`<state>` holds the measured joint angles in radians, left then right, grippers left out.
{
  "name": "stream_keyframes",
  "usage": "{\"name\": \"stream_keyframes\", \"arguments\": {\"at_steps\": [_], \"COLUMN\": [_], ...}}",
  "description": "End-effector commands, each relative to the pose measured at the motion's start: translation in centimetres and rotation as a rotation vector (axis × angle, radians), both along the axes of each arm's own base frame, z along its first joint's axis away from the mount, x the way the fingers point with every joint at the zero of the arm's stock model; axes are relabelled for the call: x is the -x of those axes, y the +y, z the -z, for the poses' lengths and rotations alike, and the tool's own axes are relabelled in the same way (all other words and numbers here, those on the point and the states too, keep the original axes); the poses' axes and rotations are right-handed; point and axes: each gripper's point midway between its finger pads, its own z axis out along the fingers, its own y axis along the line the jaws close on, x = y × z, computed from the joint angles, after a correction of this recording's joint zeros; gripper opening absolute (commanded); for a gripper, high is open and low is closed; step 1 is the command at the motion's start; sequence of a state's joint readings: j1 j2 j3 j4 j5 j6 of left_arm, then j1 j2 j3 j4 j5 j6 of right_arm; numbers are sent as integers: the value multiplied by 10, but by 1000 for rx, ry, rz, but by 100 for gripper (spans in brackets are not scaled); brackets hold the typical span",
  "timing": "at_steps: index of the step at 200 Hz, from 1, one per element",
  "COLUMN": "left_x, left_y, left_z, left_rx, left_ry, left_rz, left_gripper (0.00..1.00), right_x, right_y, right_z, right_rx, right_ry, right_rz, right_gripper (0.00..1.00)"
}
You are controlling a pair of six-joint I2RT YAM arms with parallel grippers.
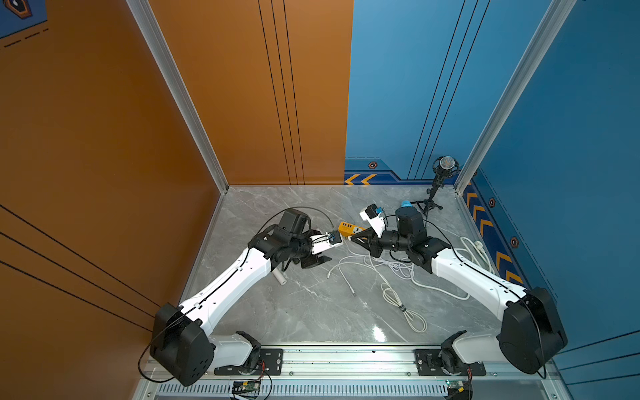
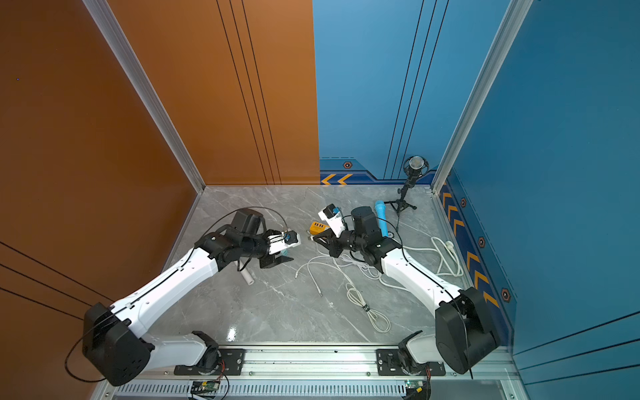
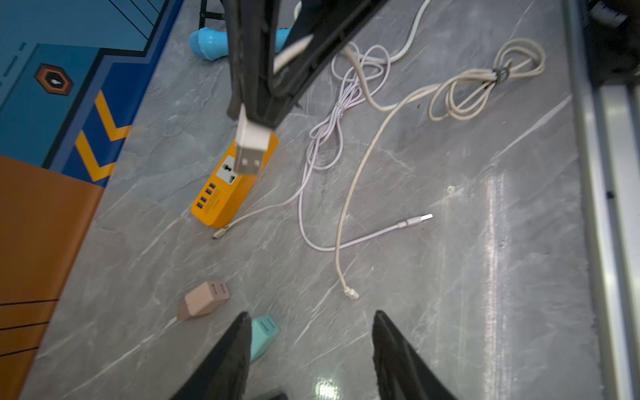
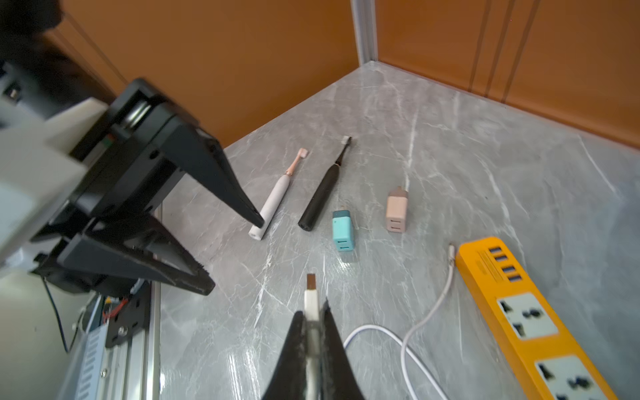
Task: Charge the electric toothbrush
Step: Pick up the charging cable from the center of the board, then pick up the plug from the center of the board.
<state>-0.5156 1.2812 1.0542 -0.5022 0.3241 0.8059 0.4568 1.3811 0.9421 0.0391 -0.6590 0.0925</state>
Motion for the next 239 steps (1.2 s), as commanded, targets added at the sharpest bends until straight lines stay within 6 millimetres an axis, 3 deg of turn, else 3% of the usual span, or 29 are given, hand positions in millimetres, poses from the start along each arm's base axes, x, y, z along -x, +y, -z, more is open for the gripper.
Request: {"name": "stream_keyframes", "arguments": {"at_steps": [1,23,46,50,84,142,187,239], "left_x": [-27,-38,-53,-62,-79,-82,-88,-87], "left_y": [30,32,47,46,47,45,54,51], "left_z": [21,46,82,75,90,125,147,149], "left_rx": [-179,-186,-327,-326,-325,-324,-353,-296], "left_ry": [-177,-113,-66,-76,88,285,333,377], "left_rz": [-40,18,44,41,67,111,98,74], "left_gripper": [70,77,78,78,76,73,62,44], "right_x": [-15,-12,-7,-6,-4,1,1,-1], "right_y": [-22,-27,-31,-31,-34,-35,-35,-35], "right_z": [-12,-10,-12,-12,-12,-15,-11,-10], "right_rx": [-127,-144,-125,-119,-105,-90,-70,-66], "right_ry": [178,244,238,234,223,214,226,232], "right_rz": [237,279,278,277,260,247,239,247], "right_gripper": [0,0,0,0,0,0,0,0]}}
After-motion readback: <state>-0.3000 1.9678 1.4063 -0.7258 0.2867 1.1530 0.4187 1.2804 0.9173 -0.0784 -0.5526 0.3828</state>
